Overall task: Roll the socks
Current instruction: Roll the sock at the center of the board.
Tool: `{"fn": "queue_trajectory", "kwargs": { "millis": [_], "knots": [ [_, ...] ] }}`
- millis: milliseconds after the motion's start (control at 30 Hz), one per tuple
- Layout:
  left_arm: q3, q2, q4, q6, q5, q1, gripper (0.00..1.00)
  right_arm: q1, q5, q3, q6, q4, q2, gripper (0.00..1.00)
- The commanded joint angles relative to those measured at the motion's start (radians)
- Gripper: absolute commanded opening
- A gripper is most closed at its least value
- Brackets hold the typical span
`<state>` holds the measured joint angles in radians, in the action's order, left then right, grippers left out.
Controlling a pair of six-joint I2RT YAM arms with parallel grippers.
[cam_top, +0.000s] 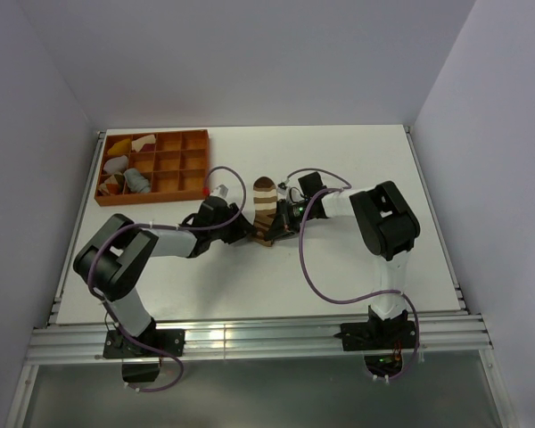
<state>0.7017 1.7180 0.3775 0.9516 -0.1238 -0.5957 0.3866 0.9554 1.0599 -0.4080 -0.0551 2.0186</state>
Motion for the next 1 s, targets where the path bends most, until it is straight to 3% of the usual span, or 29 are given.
{"fn": "queue_trajectory", "kwargs": {
  "millis": [0,233,300,333,367,467,633,800,967],
  "knots": [
    [0.013,0.026,-0.011,0.003,-0.028,-0.007,0.4,-0.014,-0.122,-0.014,0.028,-0.017,0.043,0.0],
    [0.042,0.029,-0.064,-0.008,-0.03,-0.009,0.04,-0.011,-0.165,-0.032,0.069,-0.012,-0.004,0.0],
    [0.065,0.028,-0.095,-0.019,-0.022,-0.012,0.0,-0.008,-0.185,-0.04,0.083,-0.009,-0.043,0.07],
    [0.073,0.026,-0.107,-0.023,-0.019,-0.012,0.0,-0.003,-0.197,-0.047,0.095,-0.003,-0.063,0.11],
    [0.09,0.025,-0.142,-0.033,-0.007,-0.015,0.0,0.0,-0.21,-0.066,0.097,0.018,-0.084,0.23],
    [0.12,0.02,-0.205,-0.051,0.012,-0.019,0.0,0.015,-0.274,-0.125,0.113,0.09,-0.199,0.37],
    [0.179,0.028,-0.319,-0.085,0.03,-0.021,0.0,0.076,-0.482,-0.216,0.225,0.153,-0.436,0.52],
    [0.222,0.02,-0.429,-0.109,0.044,-0.023,0.0,0.15,-0.638,-0.288,0.337,0.213,-0.534,0.58],
    [0.278,0.028,-0.521,-0.142,0.055,-0.023,0.0,0.302,-0.825,-0.304,0.434,0.245,-0.551,0.59]
  ]
}}
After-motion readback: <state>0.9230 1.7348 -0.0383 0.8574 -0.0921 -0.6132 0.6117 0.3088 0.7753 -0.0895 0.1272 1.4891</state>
